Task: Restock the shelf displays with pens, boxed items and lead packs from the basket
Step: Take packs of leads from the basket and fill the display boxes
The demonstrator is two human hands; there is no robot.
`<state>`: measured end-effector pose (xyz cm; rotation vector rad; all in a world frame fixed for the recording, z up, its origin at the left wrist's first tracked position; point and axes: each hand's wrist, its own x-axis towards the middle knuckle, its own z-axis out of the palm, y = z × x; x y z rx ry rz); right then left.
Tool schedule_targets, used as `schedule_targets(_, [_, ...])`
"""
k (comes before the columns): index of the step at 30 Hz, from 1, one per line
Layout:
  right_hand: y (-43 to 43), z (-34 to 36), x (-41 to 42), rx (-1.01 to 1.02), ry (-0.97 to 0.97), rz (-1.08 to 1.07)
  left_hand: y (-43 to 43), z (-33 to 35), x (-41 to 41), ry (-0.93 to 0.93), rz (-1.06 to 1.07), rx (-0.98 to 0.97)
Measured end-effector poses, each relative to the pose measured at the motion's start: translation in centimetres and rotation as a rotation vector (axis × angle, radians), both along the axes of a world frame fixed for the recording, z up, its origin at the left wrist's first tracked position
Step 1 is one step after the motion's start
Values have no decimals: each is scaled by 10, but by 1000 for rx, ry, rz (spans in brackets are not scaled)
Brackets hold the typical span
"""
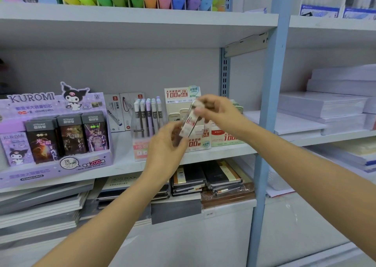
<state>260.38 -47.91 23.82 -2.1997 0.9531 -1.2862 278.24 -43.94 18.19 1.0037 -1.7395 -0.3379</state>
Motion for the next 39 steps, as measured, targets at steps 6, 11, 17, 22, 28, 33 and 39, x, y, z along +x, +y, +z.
schedule_targets(6, [-24, 18, -14, -193, -172, -314, -7, -9, 25, -700, 411, -448])
schedule_targets(11, [-42, 6, 4, -226, -2, -386, -21, -26, 30, -958, 480, -306])
schedule_targets(17, [-51, -1, 15, -284, 210, -403, -23, -23, 32, -990, 488, -341])
schedule_targets(22, [-58, -1, 18, -194, 287, -355, -26, -24, 31, -998, 502, -328])
schedule_targets(28, [-65, -7, 24, -189, 217, -416, -26, -24, 30, -951, 497, -376])
schedule_targets(33, [-56, -22, 26, -280, 254, -456, -20, -25, 33, -952, 424, -325])
schedule_targets(39, [7, -69, 39, -480, 90, -288, 18, -63, 53, -641, 273, -498])
